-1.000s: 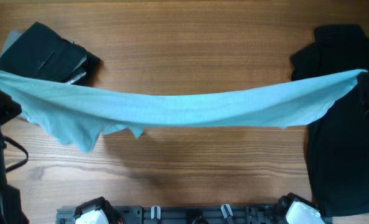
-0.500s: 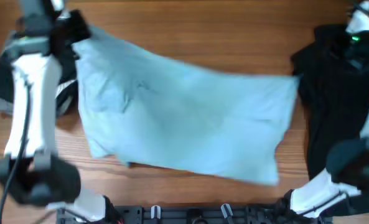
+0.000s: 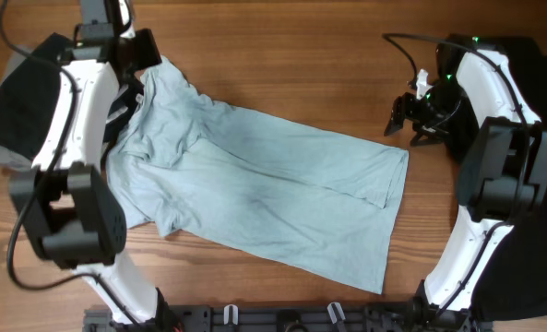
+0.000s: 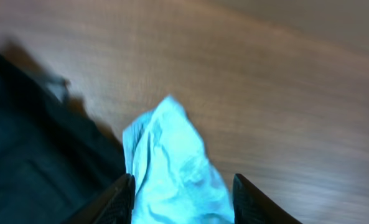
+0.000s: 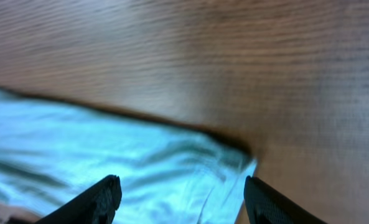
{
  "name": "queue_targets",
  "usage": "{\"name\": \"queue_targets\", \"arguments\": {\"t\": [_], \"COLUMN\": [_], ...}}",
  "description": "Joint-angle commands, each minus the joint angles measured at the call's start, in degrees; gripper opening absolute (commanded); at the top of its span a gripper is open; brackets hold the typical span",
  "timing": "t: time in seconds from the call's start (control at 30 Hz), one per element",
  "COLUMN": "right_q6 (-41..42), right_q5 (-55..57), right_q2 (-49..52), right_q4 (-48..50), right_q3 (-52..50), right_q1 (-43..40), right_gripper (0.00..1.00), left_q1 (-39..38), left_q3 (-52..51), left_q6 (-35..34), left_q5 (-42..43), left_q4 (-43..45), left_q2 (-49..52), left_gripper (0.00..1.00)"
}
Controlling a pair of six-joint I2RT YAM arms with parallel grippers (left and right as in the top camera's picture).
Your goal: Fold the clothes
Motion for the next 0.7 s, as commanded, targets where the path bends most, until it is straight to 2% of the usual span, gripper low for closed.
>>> {"name": "queue_targets", "arguments": {"t": [0.0,0.1,0.13,0.17,0.2,0.3,0.4,0.43,0.47,0.5,0.53,0.57,0.6,0.67], "right_q6": [-1.1,-0.8,-0.4,-0.2,-0.2,3.5,3.4,3.5,3.6,3.4,3.3,3.1,3.4,3.7], "right_q5": [1.8,4.7,4.8,4.9,5.0,10.1,7.8,7.4,7.1,5.7,5.7,5.7,5.7,5.6], "right_q2": [0.4,0.4,0.4,0.4,0.3,0.2,0.2,0.2,0.2,0.2,0.2,-0.2,-1.4,-5.1], "right_q4": [2.8,4.2,4.7,4.9,6.1,10.5,21.9,24.9,27.6,29.2,30.3,30.4,30.0,28.3], "right_q3": [-5.7,-8.9,-9.7,-9.9,-9.8,-4.7,2.6,3.9,4.3,4.3,4.3,4.3,4.3,4.3], "right_q1": [-0.4,-0.4,-0.4,-0.4,-0.5,-2.8,-5.2,-5.3,-5.3,-5.2,-5.1,-5.2,-5.7,-6.6], "right_gripper": [0.58,0.52,0.42,0.20,0.07,0.04,0.04,0.04,0.04,0.15,0.63,0.78,0.82,0.84], "left_q1": [0.2,0.2,0.2,0.2,0.2,0.2,0.2,0.2,0.2,0.2,0.2,0.2,0.2,0.3], "left_q3": [0.4,0.4,0.4,0.4,0.4,0.4,0.4,0.4,0.4,0.4,0.4,0.4,0.4,0.4], "left_q6": [0.4,0.5,0.5,0.5,0.5,0.5,0.5,0.5,0.5,0.5,0.5,0.5,0.5,0.5], "left_q5": [-0.3,-0.3,-0.3,-0.3,-0.3,-0.3,-0.3,-0.3,-0.3,-0.3,-0.3,-0.3,-0.3,-0.4], "left_q4": [-3.2,-4.9,-5.3,-5.4,-5.4,-5.3,-4.9,-4.9,-5.1,-5.3,-5.6,-6.3,-7.9,-10.9], "left_q2": [-8.4,-9.2,-9.1,-9.1,-9.1,-9.1,-9.1,-9.1,-9.1,-9.1,-9.1,-9.1,-9.1,-9.1], "left_gripper": [0.50,0.50,0.50,0.50,0.50,0.50,0.51,0.59,0.61,0.63,0.68,0.69,0.71,0.75]}}
